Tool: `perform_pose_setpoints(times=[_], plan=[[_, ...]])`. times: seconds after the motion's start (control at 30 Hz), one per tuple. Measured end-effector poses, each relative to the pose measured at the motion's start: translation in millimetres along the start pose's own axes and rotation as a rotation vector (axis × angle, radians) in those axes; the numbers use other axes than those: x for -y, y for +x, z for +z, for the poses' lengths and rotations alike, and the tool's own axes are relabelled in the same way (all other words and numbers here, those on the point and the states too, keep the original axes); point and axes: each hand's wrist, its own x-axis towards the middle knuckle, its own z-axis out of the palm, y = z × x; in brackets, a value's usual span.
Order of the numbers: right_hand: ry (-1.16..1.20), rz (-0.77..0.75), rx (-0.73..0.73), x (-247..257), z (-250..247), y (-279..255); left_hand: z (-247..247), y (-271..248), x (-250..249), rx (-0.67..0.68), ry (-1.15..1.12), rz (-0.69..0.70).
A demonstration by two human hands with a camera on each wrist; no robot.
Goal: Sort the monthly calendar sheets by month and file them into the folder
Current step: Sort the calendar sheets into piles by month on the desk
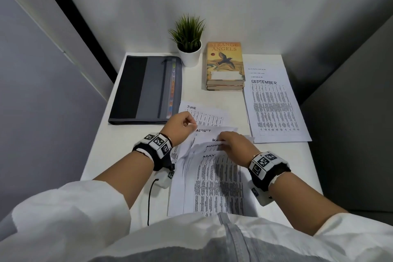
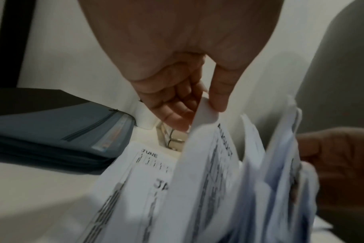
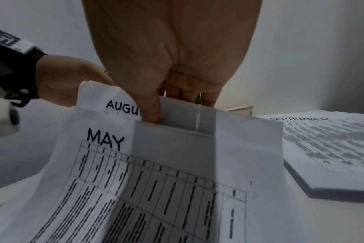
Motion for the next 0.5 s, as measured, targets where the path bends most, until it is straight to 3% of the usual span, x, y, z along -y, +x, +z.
perform_pose_setpoints(times=[0.2, 0.5], plan=[[0.016, -0.112, -0.095, 20, -32, -7, -20, -14, -29, 0.035, -0.096, 0.009], [0.053, -0.097, -0.104, 50, -86, -8, -49, -18, -63, 0.003, -0.056, 0.165]])
